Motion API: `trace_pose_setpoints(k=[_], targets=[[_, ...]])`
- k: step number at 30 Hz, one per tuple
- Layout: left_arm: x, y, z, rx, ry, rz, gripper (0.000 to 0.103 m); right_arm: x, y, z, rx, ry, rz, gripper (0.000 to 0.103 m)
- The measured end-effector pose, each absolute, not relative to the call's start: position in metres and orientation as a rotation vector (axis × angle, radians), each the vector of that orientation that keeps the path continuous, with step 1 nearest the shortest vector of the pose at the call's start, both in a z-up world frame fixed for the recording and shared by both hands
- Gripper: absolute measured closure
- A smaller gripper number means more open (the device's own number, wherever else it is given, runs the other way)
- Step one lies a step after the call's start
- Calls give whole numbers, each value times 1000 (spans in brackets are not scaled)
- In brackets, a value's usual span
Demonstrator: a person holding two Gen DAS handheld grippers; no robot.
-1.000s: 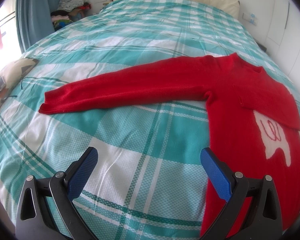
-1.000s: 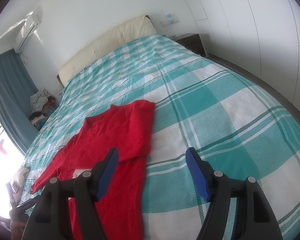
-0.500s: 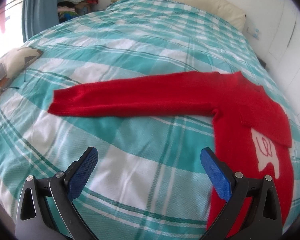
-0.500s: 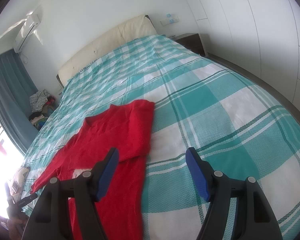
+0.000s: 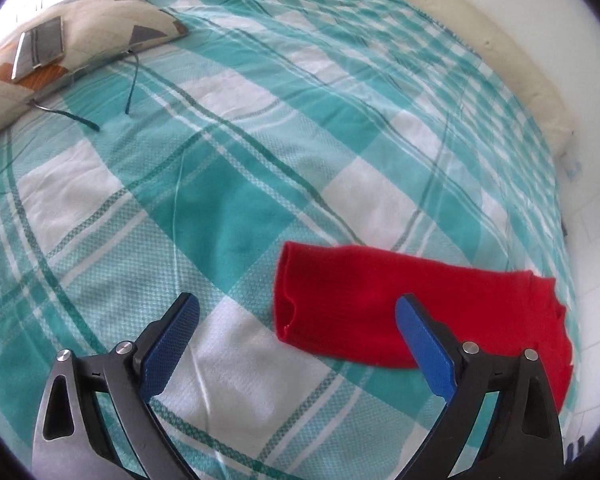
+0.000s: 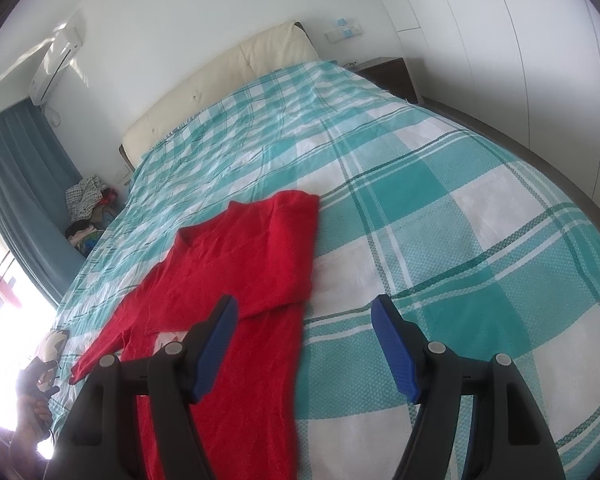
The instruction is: Fold small clothes
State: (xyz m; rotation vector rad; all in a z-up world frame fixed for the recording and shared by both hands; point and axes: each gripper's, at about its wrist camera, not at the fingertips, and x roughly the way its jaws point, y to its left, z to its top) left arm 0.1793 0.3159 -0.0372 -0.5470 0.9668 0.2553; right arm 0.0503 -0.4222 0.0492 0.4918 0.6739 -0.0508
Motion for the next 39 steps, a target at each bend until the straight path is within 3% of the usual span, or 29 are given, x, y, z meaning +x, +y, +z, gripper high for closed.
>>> trace_pose_setpoints(k=[1, 3, 4, 5, 6, 10, 19, 23, 27, 28, 29, 31, 39], targets=[[185, 315, -44, -545, 996, 245, 20, 51, -422, 48, 489, 678, -52, 34], [195, 308, -52, -507, 1036, 238, 25, 51, -421, 47, 485, 685, -56, 34], [197, 302, -50, -470, 1030, 239, 37, 51, -422, 46, 485, 687, -58, 34], [199, 298, -47, -445, 1028, 230, 76, 51, -422, 46, 487, 688, -59, 34], [200, 295, -43, -426, 1032, 228, 95, 51, -423, 46, 491, 688, -61, 34], [206, 260, 6, -293, 959, 180, 99, 50, -426, 47, 504, 677, -59, 34], [243, 32, 154, -22, 751, -254, 99, 46, -425, 58, 519, 637, -22, 34], [243, -76, 155, 86, 746, -410, 99, 44, -428, 59, 539, 631, -18, 34], [240, -157, 115, 138, 809, -512, 93, 43, -431, 60, 551, 624, -17, 34], [240, -171, 102, 143, 836, -526, 86, 43, -431, 61, 551, 623, -16, 34], [239, -182, 89, 156, 868, -519, 62, 43, -431, 61, 549, 622, -15, 34], [233, -190, 69, 183, 892, -463, 32, 42, -432, 62, 549, 619, -14, 34], [201, -144, 55, 394, 774, -206, 14, 42, -432, 64, 567, 613, 1, 34]])
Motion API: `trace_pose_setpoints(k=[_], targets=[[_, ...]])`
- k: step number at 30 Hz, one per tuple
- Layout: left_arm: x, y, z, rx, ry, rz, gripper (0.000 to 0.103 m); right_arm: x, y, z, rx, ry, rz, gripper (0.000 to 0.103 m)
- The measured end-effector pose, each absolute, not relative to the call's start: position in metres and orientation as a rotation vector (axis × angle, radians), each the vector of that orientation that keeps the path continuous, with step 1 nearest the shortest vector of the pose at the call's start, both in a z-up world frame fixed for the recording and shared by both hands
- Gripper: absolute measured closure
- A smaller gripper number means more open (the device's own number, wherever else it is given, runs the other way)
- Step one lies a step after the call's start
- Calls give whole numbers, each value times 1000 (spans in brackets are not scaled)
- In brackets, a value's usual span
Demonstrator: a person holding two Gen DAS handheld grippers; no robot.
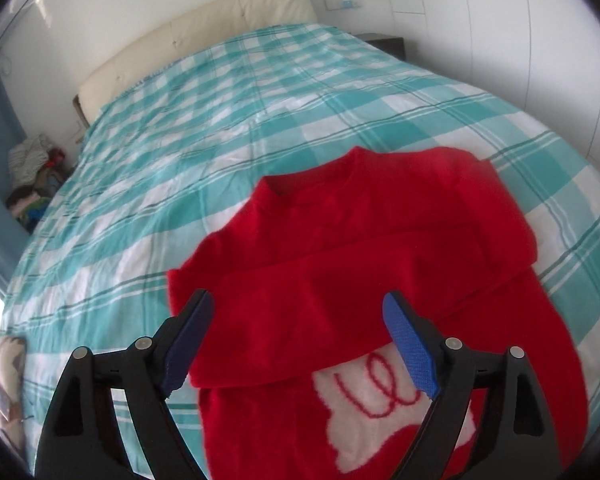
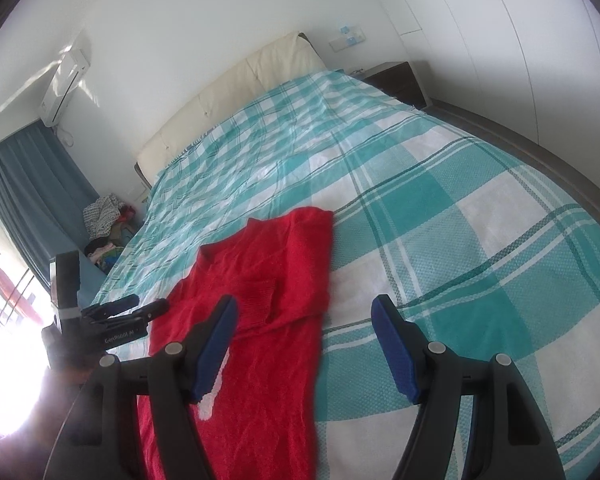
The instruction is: Fold small clothes
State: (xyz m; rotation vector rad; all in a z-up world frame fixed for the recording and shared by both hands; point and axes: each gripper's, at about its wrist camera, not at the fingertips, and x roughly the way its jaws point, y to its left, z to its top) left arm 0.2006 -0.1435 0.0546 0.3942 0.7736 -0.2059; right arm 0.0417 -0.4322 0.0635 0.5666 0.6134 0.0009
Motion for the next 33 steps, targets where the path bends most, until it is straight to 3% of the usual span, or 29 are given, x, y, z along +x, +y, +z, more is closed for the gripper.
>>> trace_pose_setpoints(k=[24, 28, 33], targets=[[161, -87, 74, 401, 706, -89, 10, 43, -413, 64, 436, 623, -43, 34], [144, -64, 60, 371, 768, -117, 10, 41, -412, 64, 429, 633, -39, 34], [93, 6, 10, 247, 950, -132, 10, 19, -395, 54, 391, 776, 54, 34]])
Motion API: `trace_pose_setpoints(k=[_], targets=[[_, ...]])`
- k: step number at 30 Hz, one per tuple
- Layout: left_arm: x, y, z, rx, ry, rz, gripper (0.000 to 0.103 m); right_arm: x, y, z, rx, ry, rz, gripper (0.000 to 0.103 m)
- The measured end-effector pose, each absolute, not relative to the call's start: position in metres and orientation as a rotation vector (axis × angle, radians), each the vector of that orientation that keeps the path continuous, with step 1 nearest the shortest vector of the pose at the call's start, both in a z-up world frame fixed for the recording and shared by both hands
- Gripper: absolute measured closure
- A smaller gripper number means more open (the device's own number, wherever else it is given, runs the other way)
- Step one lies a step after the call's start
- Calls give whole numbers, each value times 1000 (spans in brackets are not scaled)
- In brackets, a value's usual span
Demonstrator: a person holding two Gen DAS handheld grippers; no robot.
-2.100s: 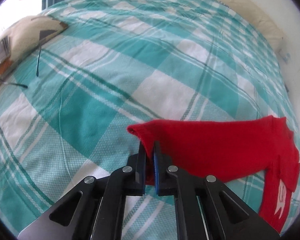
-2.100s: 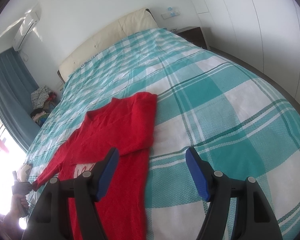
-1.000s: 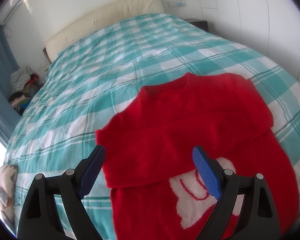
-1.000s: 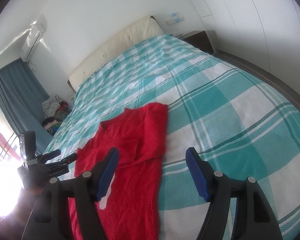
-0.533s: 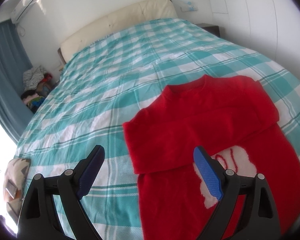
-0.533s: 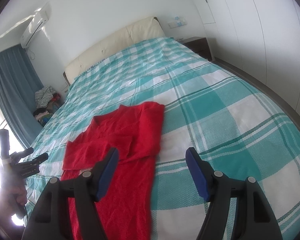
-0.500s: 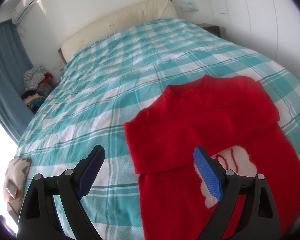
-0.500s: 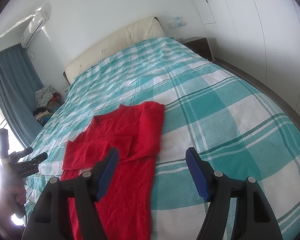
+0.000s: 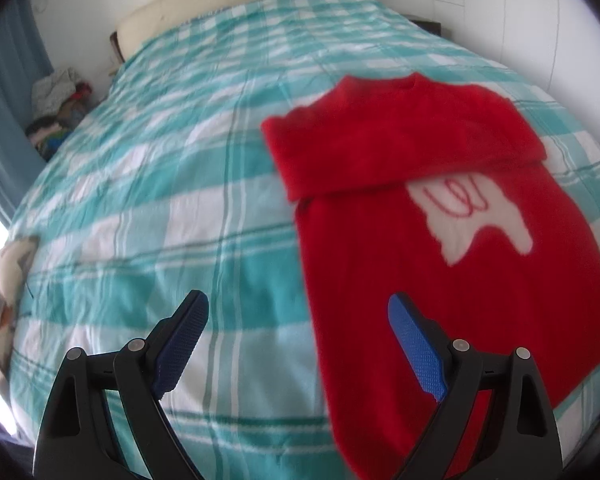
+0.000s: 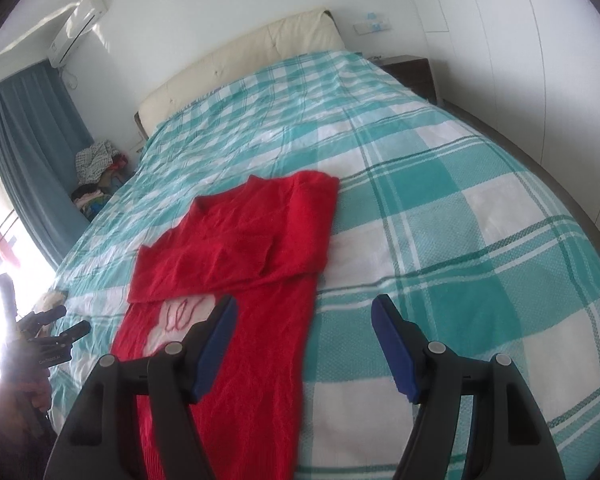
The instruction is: Fold small clothes
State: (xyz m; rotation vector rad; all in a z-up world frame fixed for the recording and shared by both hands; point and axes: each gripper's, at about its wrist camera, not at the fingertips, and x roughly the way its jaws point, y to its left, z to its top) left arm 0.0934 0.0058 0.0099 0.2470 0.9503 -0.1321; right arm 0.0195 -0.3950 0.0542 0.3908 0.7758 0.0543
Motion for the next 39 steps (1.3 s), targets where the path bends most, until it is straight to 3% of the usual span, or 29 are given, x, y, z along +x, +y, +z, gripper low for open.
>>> trace_pose_setpoints(k=[4, 10, 12, 14, 16, 17, 18, 20, 25, 29, 35, 39], targets=[[51, 33, -23, 82, 1093, -216, 13, -9, -374, 32, 430, 931, 144, 34], [11, 20, -31, 1, 1123, -355, 28, -36, -344, -8, 504, 1169, 197, 34], [11, 18, -34, -9, 1129, -368, 39, -39, -338, -19, 491, 1214, 188, 34], [13, 19, -38, -21, 1140, -377, 61, -40, -331, -24, 471, 1232, 183, 35], [13, 19, -40, -44, 1152, -405, 78, -38, -324, -28, 479, 1242, 214, 42], [13, 20, -40, -62, 1163, -429, 92, -37, -318, -31, 476, 1255, 247, 56], [12, 19, -40, -78, 1176, -445, 97, -35, -311, -31, 456, 1269, 267, 74], [12, 22, -37, -103, 1171, -442, 100, -35, -305, -29, 401, 1262, 258, 98], [24, 36, -11, -238, 1125, -473, 101, -36, -321, -1, 449, 1158, 250, 98], [77, 35, 25, -340, 1052, -501, 101, -11, -340, 37, 485, 1012, 249, 98], [200, 15, 59, -403, 949, -452, 101, 92, -369, 81, 451, 802, 166, 98], [275, 0, 59, -403, 925, -380, 101, 174, -377, 78, 413, 777, 113, 98]])
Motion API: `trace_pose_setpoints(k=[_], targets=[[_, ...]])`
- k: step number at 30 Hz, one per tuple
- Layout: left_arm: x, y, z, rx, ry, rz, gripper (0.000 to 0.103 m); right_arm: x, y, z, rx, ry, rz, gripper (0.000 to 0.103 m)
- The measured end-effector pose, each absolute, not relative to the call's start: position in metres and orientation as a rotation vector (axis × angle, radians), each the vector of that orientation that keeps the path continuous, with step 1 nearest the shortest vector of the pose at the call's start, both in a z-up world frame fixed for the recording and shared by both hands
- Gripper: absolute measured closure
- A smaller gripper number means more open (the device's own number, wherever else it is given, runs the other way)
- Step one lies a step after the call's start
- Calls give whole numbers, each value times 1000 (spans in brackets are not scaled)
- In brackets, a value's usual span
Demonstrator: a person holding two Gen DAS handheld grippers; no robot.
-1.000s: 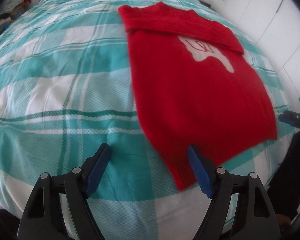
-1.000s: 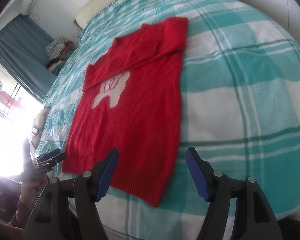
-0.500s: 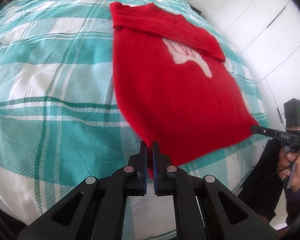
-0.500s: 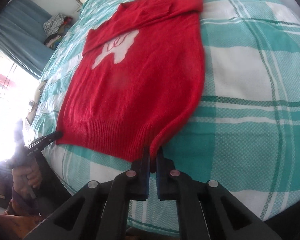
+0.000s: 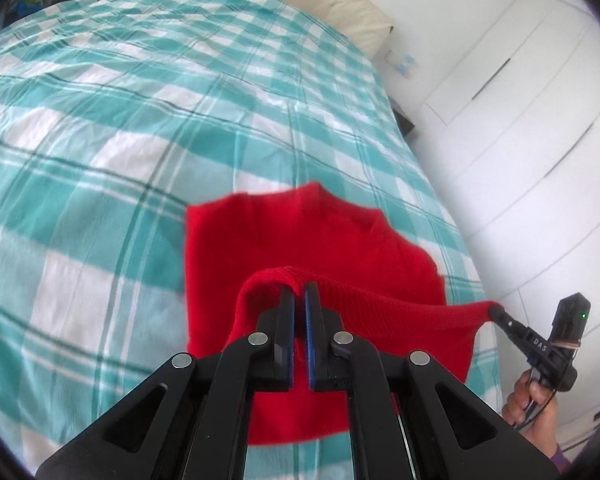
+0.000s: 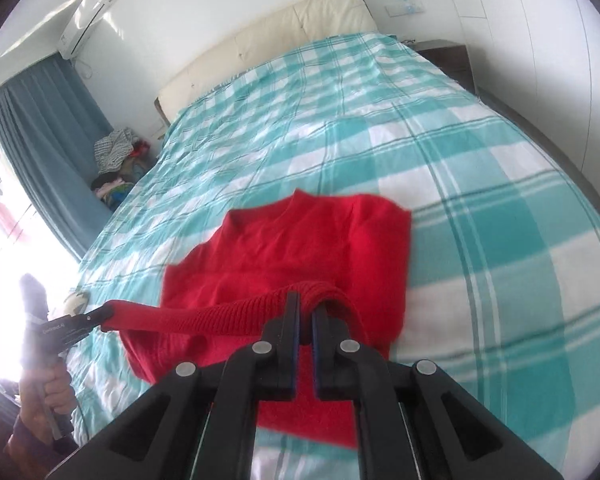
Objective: Fold small clothes
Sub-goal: 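Grasp the sweater hem with both grippers and fold it toward the collar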
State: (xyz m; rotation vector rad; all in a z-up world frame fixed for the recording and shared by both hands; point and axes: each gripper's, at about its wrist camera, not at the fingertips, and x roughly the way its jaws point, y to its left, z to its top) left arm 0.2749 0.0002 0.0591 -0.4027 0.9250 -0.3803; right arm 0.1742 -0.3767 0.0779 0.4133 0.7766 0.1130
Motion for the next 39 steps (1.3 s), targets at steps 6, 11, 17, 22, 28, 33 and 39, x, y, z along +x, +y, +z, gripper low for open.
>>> trace_pose_setpoints(k=[6, 11, 17, 22, 28, 33, 39], targets=[[353, -12, 27, -393, 967, -276, 101, 270, -387, 43, 425, 805, 80, 98], [386, -9, -1, -423, 1003, -190, 76, 312, -399, 9, 518, 840, 87, 96], [384, 21, 3, -452, 935, -126, 31, 310, -414, 14, 569, 768, 50, 73], [341, 32, 13, -344, 922, -125, 27, 282, -409, 26, 479, 769, 64, 73], [247, 23, 20, -148, 955, -162, 19, 212, -389, 28, 335, 799, 110, 56], [174, 13, 24, -137, 952, -206, 12, 166, -386, 29, 303, 809, 110, 52], [148, 3, 11, -83, 867, -154, 10, 136, -393, 28, 404, 752, 65, 49]])
